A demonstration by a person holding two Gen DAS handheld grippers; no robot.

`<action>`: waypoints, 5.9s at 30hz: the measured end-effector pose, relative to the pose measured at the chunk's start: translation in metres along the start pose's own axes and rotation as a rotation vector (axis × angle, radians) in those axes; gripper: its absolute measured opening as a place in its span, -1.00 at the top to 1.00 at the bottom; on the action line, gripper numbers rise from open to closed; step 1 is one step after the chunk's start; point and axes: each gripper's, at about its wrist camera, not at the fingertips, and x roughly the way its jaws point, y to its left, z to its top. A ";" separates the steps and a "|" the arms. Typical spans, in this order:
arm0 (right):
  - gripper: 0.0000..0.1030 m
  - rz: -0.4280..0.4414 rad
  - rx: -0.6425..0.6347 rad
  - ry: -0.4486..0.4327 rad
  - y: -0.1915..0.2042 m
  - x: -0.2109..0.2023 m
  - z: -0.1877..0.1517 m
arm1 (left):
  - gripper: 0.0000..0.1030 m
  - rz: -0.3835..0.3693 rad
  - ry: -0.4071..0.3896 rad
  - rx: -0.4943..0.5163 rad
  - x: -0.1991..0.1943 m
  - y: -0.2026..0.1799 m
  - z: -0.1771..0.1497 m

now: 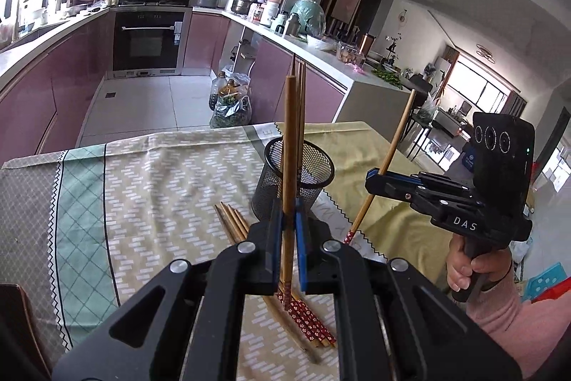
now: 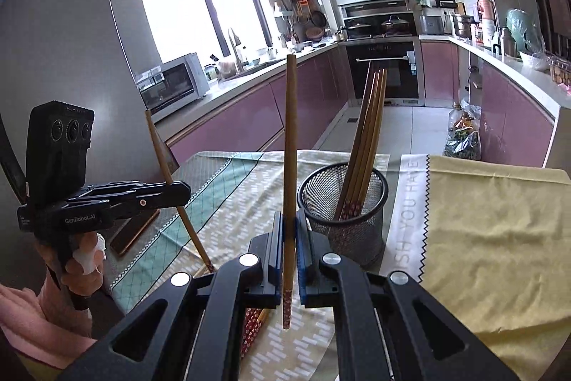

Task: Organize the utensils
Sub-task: 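Raise the chopstick upright with the left gripper while the right gripper lowers its chopstick into the mesh cup, then open the left gripper while the right gripper opens, releasing both chopsticks into the cup, then grasp a chopstick from the pile with the right gripper while the left gripper grasps another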

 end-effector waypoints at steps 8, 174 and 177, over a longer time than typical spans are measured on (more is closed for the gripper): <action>0.89 -0.024 -0.020 -0.056 0.000 -0.010 0.022 | 0.86 -0.015 -0.060 0.005 0.000 -0.004 0.025; 0.88 -0.109 0.054 0.308 0.005 0.121 -0.066 | 0.80 0.299 0.276 -0.036 0.122 0.037 -0.061; 0.88 -0.090 0.065 0.296 0.004 0.115 -0.064 | 0.82 0.290 0.269 -0.037 0.116 0.036 -0.061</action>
